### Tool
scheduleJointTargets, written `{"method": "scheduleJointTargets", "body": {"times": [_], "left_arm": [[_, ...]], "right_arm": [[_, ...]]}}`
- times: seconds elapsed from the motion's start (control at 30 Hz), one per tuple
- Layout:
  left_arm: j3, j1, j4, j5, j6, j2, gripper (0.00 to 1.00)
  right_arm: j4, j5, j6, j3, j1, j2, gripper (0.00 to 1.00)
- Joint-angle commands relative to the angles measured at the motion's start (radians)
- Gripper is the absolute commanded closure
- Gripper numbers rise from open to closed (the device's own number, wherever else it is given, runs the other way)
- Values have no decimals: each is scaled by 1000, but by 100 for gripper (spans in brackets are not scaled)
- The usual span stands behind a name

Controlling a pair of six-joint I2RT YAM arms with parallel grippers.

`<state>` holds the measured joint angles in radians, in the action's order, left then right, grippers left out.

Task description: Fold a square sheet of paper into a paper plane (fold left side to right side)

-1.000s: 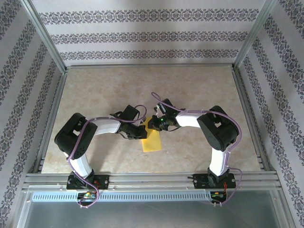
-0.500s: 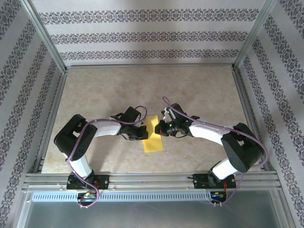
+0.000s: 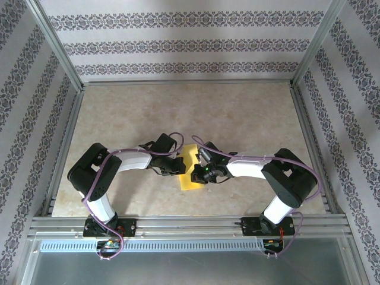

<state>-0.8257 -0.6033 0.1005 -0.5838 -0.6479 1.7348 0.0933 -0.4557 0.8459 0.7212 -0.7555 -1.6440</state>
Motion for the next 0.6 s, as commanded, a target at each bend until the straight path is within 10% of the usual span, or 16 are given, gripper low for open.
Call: {"method": "scheduleJointTargets", "body": {"times": [0.0, 0.57], "left_arm": [[-31, -11, 6, 5, -16, -10, 97], [-22, 58, -142, -42, -40, 75, 96]], "right_arm": [[86, 72, -21, 10, -7, -29, 100], [166, 149, -74, -14, -7, -80, 100]]}}
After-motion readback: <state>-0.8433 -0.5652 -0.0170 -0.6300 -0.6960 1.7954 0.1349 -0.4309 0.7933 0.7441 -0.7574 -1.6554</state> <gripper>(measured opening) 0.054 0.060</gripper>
